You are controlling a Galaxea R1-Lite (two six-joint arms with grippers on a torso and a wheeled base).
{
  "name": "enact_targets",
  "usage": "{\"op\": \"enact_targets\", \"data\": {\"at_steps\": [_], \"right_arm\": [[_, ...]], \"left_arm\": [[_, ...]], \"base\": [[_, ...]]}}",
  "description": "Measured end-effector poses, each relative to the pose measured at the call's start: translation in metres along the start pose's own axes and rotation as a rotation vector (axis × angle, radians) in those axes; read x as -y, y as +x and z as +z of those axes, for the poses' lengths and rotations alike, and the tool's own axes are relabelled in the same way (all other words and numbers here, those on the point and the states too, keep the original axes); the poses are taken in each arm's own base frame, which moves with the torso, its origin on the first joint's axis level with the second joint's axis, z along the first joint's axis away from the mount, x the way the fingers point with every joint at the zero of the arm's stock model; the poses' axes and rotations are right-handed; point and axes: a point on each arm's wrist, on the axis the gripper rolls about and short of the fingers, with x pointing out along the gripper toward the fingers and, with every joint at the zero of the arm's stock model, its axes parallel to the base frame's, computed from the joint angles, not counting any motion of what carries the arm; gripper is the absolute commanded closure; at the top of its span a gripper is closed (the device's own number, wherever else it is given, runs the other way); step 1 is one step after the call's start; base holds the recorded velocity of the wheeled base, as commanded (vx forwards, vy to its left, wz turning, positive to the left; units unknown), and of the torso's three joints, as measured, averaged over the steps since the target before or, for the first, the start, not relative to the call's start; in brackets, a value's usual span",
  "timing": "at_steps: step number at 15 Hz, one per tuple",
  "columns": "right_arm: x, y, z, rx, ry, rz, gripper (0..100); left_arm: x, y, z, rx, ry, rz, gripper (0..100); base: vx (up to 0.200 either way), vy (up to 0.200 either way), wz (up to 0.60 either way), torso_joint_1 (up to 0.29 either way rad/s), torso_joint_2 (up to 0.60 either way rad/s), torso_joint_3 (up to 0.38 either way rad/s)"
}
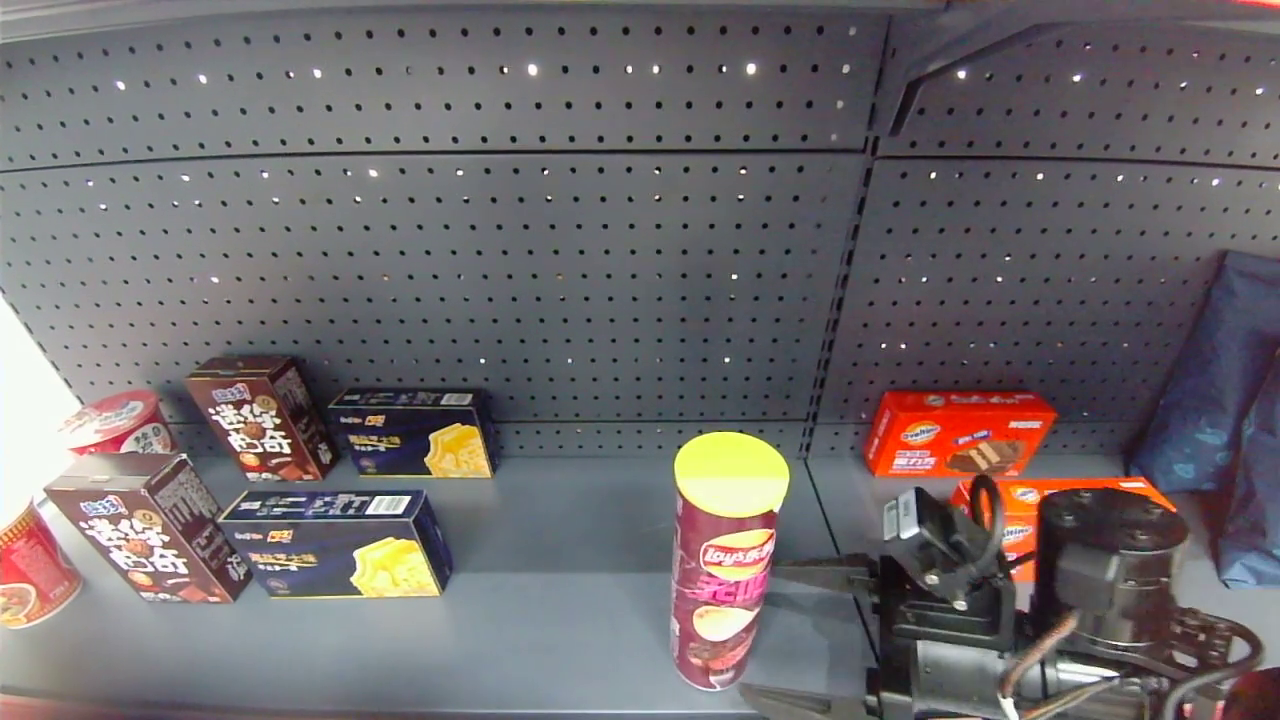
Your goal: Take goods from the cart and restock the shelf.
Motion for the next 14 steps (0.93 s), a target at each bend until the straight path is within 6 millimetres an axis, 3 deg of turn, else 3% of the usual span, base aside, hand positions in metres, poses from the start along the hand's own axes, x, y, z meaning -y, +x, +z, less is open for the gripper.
{"op": "enact_targets", "data": {"at_steps": [4,6,10,14], "right_arm": [[-0.018,-0.052,0.013,0.055,-0.020,-0.070,0],[-0.027,-0.071,0.012,-0.002,0.013,-0.133,0],[-0.049,-0.096,0.022,-0.018,0.005,-0.345,0],[-0.061,-0.111,0.016,0.018,0.027,-0.332,0]], "left_arm": [[0.002,-0.003,0.037,0.062,0.103,-0.048,100],[0.003,0.004,0.059,0.058,0.143,-0.142,100],[0.005,0.039,0.092,-0.024,0.172,-0.321,100],[0.012,0.093,0.110,-0.101,0.157,-0.561,100]], "base": [[0.000,0.000,0.00,0.000,0.00,0.000],[0.000,0.000,0.00,0.000,0.00,0.000],[0.000,0.000,0.00,0.000,0.00,0.000],[0.000,0.000,0.00,0.000,0.00,0.000]]}}
